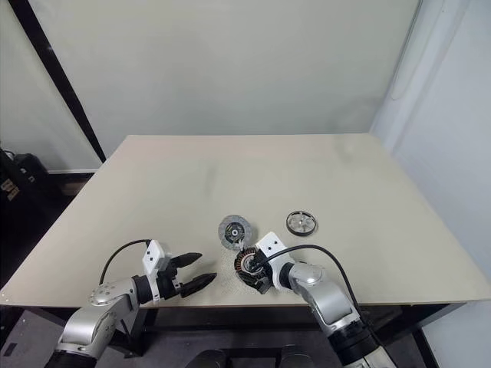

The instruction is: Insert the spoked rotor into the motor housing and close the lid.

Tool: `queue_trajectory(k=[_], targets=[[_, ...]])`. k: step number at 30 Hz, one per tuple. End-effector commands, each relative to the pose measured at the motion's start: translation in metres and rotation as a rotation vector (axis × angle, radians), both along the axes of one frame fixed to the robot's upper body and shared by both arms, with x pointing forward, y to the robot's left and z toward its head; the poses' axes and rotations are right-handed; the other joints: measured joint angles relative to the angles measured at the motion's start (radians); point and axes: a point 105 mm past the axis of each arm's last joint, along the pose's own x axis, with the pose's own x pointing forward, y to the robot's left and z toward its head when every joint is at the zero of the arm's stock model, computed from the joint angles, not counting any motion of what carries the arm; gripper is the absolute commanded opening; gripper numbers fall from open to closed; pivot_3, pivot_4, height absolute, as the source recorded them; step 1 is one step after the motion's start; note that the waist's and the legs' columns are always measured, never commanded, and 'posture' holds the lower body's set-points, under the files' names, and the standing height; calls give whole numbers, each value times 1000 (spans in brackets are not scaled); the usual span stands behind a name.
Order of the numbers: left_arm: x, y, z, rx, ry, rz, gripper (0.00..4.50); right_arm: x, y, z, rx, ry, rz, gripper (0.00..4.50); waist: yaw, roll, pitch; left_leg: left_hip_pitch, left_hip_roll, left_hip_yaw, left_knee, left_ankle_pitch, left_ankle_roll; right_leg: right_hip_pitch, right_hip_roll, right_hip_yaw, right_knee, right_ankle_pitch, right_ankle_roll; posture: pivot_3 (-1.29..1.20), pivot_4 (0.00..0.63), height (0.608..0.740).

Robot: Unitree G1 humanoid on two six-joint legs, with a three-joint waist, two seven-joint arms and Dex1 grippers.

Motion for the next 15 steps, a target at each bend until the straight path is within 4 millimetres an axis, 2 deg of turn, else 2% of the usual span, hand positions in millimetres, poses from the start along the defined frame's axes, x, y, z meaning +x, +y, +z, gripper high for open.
queue_trajectory(k=[1, 5, 14, 15], targets=[[2, -4, 11, -7, -45, -13, 4500, 2, 6, 27, 61, -55, 15, 4458, 0, 0, 0, 0, 0, 0, 0, 0, 0, 0, 0, 0, 0, 0, 0, 0, 0, 740], [2, -4, 10, -7, -43, -12, 4500, 4, 3, 28, 22, -61, 0, 3548, 0, 0, 0, 0, 0, 0, 0, 0, 0, 0, 0, 0, 0, 0, 0, 0, 0, 740], [1, -4, 10, -8, -41, -9, 4500, 15, -1, 12, -74, -63, -33, 234, 0, 0, 0, 0, 0, 0, 0, 0, 0, 0, 0, 0, 0, 0, 0, 0, 0, 740], [0, -4, 10, -8, -41, -8, 4500, 15, -1, 10, -86, -63, -27, 32, 0, 0, 0, 0, 0, 0, 0, 0, 0, 0, 0, 0, 0, 0, 0, 0, 0, 740]])
